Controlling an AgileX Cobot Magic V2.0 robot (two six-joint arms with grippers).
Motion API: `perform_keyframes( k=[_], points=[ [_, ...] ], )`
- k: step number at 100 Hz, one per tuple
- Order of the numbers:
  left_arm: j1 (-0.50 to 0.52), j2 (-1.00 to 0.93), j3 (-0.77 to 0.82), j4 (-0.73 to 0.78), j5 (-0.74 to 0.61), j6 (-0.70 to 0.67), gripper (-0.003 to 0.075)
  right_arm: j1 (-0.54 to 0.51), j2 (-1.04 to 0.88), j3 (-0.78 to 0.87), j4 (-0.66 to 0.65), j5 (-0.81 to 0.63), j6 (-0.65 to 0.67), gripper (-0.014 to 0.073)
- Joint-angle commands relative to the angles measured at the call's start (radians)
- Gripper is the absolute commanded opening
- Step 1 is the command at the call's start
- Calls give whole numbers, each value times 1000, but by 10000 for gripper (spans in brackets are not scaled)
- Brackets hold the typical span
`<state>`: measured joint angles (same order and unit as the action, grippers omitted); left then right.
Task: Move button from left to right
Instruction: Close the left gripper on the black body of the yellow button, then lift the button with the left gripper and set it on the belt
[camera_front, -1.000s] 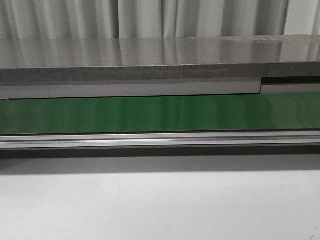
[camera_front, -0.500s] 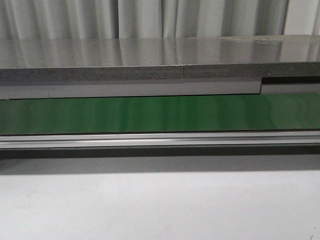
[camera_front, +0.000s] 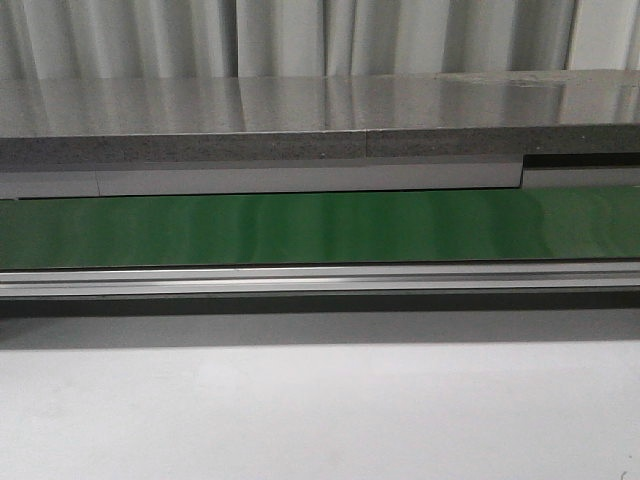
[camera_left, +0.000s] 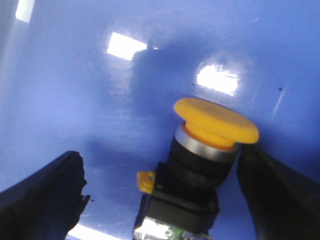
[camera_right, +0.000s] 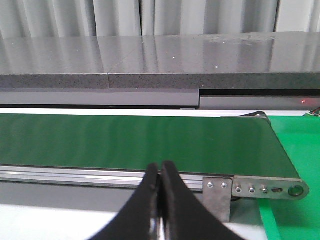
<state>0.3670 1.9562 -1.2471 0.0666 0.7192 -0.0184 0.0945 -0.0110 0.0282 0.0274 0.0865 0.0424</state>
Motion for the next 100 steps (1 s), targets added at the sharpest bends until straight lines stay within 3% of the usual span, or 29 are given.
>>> perform_keyframes(
  k=[1, 19, 34, 44, 58, 79, 100],
  points=[
    [1, -30, -24, -5, -25, -2, 545, -5, -14, -19, -3, -86, -2, -68],
    [1, -20, -24, -5, -25, -2, 337, -5, -14, -19, -3, -86, -2, -68],
    [1, -20, -31, -5, -25, -2, 118, -5, -14, -19, -3, -86, -2, -68],
    [1, -23, -54, -5, 3, -2, 34, -5, -14, -19, -3, -86, -2, -68],
    [1, -41, -118, -5, 73, -2, -10, -5, -14, -19, -3, -86, -2, -68],
    [-1, -117, -197, -15, 138, 0, -10, -5, -14, -19, -3, -86, -2, -68],
    [-38, -192, -212, -122, 187, 123, -10, -5, -14, -19, -3, -86, -2, -68]
  ],
)
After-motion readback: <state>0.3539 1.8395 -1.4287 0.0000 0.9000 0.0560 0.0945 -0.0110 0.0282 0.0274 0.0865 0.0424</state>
